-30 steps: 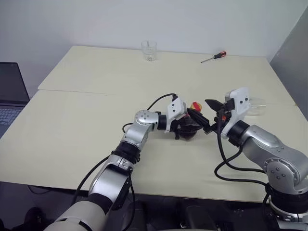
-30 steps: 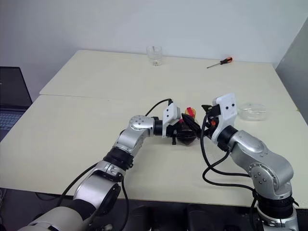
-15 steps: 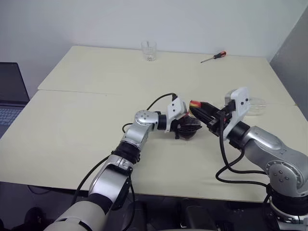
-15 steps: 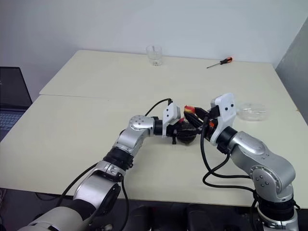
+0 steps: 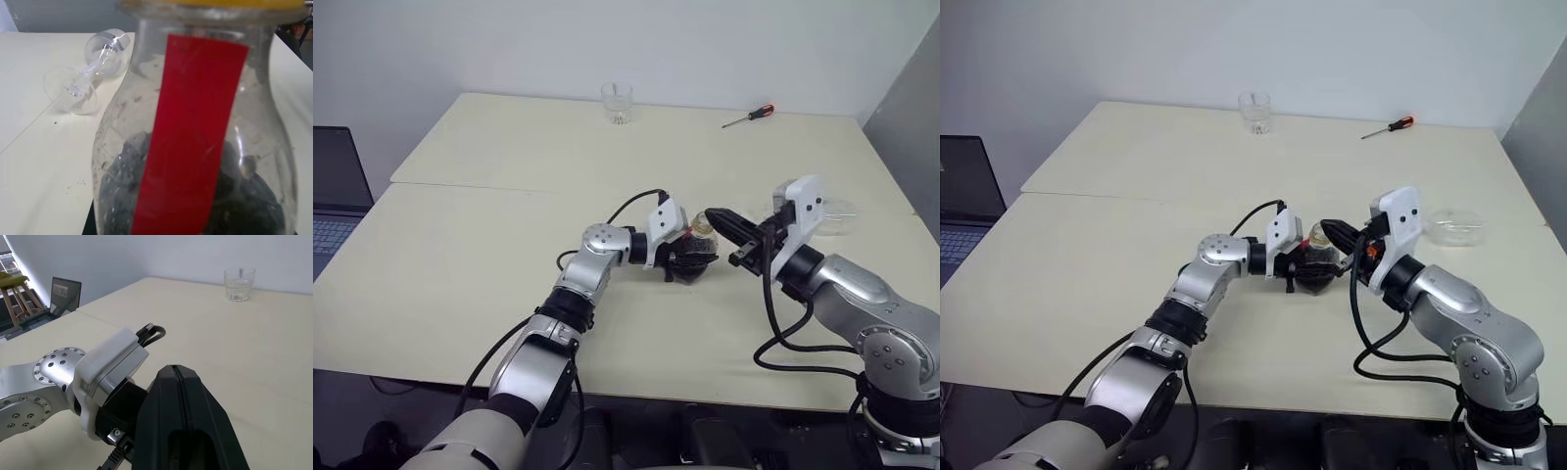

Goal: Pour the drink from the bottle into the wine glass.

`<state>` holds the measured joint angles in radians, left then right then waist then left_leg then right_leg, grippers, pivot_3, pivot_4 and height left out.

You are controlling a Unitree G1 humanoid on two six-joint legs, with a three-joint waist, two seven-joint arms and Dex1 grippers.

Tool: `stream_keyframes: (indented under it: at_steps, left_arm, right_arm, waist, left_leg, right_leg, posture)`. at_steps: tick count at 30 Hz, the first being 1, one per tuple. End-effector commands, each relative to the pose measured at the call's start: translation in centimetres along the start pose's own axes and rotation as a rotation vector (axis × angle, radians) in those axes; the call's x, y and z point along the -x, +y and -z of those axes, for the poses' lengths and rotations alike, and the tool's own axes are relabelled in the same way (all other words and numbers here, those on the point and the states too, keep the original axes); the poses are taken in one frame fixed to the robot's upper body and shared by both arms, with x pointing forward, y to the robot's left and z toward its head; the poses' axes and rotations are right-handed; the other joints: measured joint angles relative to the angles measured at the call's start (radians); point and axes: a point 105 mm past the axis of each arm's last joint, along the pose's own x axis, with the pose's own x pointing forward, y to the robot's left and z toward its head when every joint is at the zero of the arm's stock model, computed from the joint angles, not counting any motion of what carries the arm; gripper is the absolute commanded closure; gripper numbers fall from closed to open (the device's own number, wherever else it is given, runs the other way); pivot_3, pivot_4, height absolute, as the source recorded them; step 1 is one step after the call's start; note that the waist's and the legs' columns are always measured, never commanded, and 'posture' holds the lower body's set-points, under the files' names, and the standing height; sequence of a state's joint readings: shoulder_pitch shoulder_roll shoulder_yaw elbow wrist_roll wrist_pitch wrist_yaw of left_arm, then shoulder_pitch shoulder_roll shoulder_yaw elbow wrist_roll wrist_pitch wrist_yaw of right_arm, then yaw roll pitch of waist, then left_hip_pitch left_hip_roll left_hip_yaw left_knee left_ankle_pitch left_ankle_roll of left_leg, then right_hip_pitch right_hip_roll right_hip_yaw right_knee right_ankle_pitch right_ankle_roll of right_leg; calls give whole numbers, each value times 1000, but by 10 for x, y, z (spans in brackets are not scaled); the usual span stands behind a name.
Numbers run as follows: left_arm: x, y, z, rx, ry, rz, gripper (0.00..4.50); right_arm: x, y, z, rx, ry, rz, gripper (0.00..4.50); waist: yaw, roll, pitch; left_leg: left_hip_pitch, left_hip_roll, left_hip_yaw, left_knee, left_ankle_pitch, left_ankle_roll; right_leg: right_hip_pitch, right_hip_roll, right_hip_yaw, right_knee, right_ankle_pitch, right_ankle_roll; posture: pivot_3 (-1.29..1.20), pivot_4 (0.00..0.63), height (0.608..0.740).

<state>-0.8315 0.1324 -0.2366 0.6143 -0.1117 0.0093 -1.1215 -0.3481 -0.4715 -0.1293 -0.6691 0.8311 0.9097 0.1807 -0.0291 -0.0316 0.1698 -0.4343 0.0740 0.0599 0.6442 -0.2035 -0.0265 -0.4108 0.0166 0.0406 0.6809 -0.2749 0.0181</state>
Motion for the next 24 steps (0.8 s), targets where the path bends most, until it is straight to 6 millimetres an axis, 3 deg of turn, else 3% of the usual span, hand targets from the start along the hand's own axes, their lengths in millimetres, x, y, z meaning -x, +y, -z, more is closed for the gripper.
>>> stream_keyframes:
  at_steps: [1,13,24]
  left_arm:
    - [-1,2,-17,-61,-50,-5,3255]
    - [3,5,-17,-62,-48,-27,3255]
    - [22,28,-17,-54,-39,-148,3255]
  right_arm:
    - [6,-4,-14,31,-48,6,4500]
    - [11,-13,-14,39,-38,32,4500]
    - [12,-19,-16,47,-38,51,4500]
  waist:
    - [0,0,0]
    - [0,0,0]
    - [-1,0,0]
  left_leg:
    - [0,0,0,0,0,0]
    - [0,0,0,0,0,0]
    - [0,0,0,0,0,0]
  right_leg:
    - [0,0,0,0,0,0]
    - [0,0,0,0,0,0]
    - [0,0,0,0,0,0]
  posture:
    - [0,150,740]
    - [0,150,740]
    - [0,150,740]
